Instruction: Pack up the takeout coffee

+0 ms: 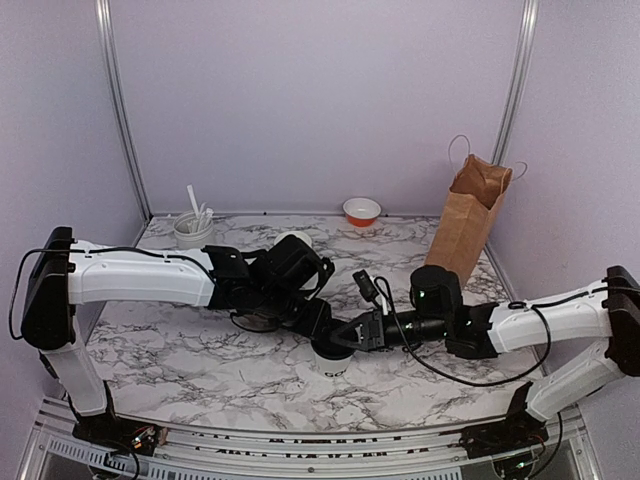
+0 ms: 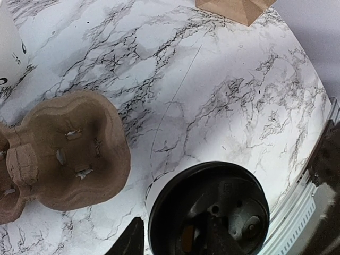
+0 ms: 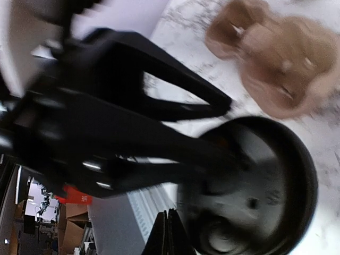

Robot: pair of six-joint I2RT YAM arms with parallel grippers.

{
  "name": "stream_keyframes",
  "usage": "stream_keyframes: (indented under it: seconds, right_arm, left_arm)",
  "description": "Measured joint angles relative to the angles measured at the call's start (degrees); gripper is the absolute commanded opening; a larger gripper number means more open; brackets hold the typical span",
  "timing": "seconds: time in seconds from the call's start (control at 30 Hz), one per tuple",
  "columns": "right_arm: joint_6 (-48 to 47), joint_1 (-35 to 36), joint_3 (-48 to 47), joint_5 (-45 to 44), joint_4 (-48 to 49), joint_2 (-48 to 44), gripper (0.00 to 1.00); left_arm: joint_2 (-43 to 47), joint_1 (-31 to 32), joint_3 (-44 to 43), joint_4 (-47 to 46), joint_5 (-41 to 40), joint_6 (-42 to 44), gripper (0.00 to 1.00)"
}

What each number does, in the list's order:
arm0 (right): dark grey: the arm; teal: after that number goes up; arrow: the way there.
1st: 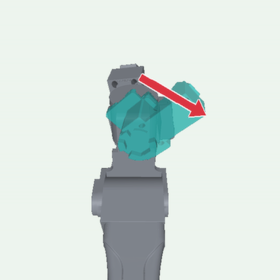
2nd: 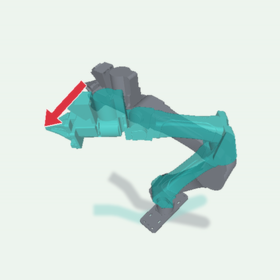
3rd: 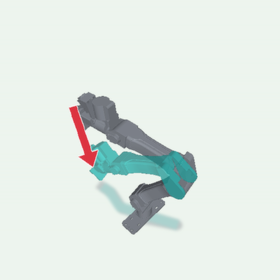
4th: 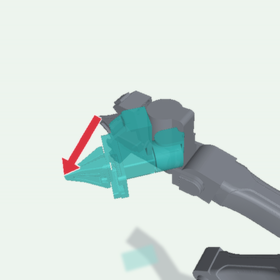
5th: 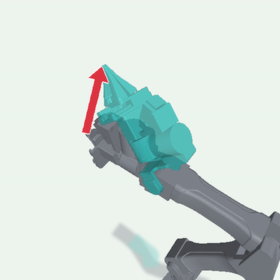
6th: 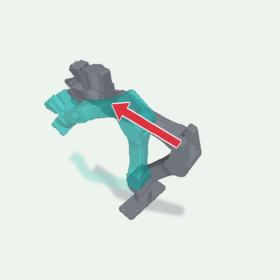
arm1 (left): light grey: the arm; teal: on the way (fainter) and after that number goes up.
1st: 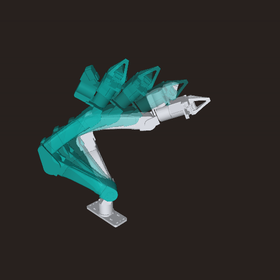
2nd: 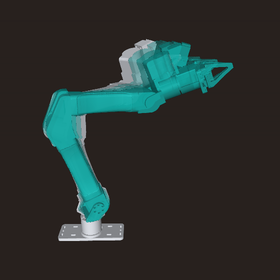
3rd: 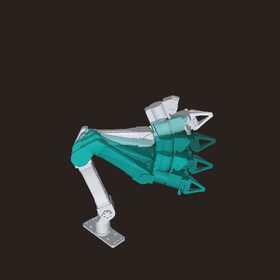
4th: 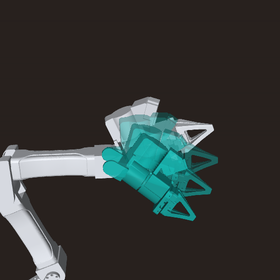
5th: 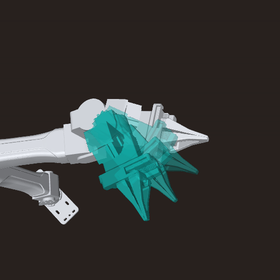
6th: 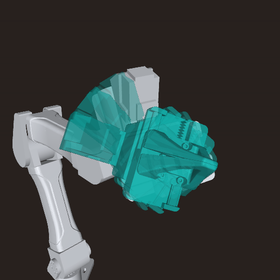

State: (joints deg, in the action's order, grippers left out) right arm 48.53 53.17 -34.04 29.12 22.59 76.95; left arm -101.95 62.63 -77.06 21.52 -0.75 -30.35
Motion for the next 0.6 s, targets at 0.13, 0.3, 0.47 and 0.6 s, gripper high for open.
stream_keyframes:
  seconds: [0.13,0.3,0.47,0.6]
  right_arm:
    - [2.1,0.0,3.9,1.0,7.1,4.2,0.00]
    - [2.9,0.0,4.1,0.9,8.2,4.3,0.00]
    - [1.7,-0.7,2.9,-0.8,-0.1,-0.8,0.00]
    - [0.9,-3.8,2.1,-1.6,-2.5,-5.1,0.00]
  left_arm:
    - [0.0,0.0,0.0,-0.1,0.3,0.0,0.40]
    - [0.0,0.0,0.0,-0.2,0.5,0.0,0.40]
    - [0.0,0.0,0.0,-0.1,0.5,0.0,0.40]
    - [0.0,0.0,0.0,-0.1,0.4,0.0,0.40]
